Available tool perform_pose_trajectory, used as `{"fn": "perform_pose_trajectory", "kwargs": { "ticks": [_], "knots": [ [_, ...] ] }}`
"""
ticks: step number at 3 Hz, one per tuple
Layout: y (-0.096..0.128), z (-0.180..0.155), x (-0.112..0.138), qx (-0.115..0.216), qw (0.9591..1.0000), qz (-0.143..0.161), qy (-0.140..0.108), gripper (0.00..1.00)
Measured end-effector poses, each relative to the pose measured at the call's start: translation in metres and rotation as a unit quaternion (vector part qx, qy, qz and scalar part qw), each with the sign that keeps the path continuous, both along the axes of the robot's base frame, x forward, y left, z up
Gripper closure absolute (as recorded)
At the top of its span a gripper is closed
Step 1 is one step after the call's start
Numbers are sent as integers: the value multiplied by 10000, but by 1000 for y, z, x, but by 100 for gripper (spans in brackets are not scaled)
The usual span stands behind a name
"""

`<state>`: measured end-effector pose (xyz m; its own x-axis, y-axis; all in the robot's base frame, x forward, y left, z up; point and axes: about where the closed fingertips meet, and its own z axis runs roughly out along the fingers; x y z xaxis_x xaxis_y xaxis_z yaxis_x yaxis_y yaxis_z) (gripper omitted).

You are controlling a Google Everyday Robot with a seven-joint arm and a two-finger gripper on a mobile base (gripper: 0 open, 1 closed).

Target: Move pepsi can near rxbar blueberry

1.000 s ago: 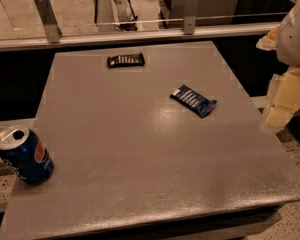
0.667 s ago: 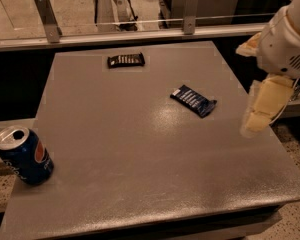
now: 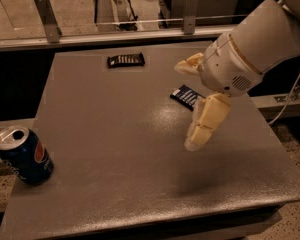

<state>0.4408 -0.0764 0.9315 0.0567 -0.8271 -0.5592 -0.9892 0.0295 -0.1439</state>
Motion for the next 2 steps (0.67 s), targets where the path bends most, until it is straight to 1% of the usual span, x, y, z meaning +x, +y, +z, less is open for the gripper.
{"fn": "perform_pose_trajectory", "kwargs": {
  "ticks": [1,2],
  "knots": [
    [51,7,-16,795,9962,332,152,0],
    [63,14,-21,1002,9939,400,210,0]
  ]
}}
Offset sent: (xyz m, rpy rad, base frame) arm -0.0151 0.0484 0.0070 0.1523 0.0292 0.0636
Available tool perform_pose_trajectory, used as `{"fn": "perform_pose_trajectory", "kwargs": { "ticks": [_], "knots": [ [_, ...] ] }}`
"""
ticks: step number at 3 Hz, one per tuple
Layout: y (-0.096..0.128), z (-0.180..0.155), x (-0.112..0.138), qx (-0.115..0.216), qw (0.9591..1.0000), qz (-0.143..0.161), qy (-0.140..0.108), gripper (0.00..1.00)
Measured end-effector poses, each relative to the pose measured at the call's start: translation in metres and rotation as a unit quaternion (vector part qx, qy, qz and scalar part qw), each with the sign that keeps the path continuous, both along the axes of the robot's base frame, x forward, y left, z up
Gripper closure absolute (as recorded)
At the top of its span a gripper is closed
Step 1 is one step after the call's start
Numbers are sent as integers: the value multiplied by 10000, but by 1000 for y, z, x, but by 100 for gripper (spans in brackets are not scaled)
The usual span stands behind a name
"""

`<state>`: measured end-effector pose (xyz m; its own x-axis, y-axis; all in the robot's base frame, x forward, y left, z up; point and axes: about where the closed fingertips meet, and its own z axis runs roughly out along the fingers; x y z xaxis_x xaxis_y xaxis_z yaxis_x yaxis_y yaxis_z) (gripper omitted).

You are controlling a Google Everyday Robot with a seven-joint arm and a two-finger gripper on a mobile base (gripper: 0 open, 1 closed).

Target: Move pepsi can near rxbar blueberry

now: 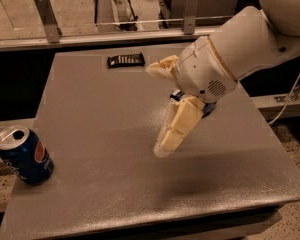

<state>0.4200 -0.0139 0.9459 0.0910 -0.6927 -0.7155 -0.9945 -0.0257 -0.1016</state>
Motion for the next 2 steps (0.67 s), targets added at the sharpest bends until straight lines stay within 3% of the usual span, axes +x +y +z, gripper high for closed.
{"fn": "perform_pose_trajectory", "kwargs": {
  "ticks": [1,2],
  "knots": [
    [0,0,0,0,10000,1,0,0],
    [25,-12,-7,184,9997,27,124,0]
  ]
}}
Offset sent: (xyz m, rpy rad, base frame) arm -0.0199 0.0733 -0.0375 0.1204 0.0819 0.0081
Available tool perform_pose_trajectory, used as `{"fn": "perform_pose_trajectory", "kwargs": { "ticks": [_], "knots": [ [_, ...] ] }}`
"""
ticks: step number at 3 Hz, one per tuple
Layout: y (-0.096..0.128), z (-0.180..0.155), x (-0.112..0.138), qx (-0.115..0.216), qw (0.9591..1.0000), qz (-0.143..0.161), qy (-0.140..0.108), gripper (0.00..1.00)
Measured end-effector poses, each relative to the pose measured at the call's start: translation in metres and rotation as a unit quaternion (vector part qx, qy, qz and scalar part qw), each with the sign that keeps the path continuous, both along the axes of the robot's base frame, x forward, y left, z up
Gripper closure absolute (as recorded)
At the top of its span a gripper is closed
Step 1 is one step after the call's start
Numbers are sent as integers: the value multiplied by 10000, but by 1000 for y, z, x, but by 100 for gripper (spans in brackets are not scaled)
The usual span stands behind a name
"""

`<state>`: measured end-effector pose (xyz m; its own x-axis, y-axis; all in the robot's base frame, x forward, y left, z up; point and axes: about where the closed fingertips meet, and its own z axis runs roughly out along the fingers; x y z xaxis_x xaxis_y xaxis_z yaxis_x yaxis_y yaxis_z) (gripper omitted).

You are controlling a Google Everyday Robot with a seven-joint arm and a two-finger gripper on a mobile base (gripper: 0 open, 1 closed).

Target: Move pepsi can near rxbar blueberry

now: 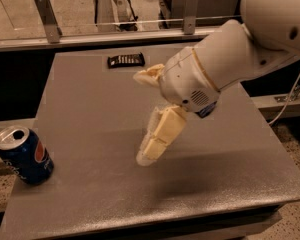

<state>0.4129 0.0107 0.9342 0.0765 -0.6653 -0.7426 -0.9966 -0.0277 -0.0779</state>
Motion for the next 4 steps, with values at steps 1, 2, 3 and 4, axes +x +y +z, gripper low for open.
{"fn": "perform_pose_trajectory", "kwargs": {
  "ticks": [1,2,3,4],
  "knots": [
    [42,-18,-10,331,9991,48,255,0],
    [86,-31,-16,709,9964,176,432,0],
    [129,-38,-21,1075,9927,337,434,0],
    [168,-43,-23,1386,9885,493,348,0]
  ]
}}
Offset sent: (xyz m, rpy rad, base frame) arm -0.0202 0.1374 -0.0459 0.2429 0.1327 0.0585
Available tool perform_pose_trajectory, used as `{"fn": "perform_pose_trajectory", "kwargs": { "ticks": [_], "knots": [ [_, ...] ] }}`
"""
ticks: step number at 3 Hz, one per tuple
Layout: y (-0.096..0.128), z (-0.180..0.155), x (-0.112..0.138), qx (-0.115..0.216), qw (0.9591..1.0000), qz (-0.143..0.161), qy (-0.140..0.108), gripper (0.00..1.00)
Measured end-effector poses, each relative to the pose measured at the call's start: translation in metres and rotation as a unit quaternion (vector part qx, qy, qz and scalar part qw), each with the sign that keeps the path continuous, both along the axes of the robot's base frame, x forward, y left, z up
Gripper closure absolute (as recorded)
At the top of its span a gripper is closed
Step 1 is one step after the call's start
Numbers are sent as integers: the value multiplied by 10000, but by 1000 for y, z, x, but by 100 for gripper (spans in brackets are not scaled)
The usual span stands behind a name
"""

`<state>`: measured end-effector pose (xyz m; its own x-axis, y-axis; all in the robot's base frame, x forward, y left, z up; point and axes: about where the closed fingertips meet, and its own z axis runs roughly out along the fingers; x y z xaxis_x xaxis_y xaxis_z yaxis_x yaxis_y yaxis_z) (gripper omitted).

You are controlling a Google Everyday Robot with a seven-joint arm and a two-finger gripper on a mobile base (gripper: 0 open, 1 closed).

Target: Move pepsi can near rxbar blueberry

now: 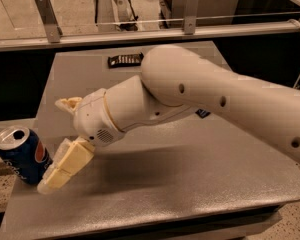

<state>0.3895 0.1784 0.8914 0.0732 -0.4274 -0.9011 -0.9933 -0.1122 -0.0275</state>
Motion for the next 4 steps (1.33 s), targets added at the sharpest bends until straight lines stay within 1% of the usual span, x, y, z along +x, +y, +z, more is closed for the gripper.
{"fn": "perform_pose_trajectory", "kwargs": {
  "ticks": [1,2,3,4],
  "knots": [
    [33,-7,-3,250,9996,110,-41,0],
    [57,-12,-6,429,9989,170,-27,18],
    [65,-14,-5,527,9985,120,-8,41],
    [62,-13,-2,577,9983,23,-21,65]
  ]
}}
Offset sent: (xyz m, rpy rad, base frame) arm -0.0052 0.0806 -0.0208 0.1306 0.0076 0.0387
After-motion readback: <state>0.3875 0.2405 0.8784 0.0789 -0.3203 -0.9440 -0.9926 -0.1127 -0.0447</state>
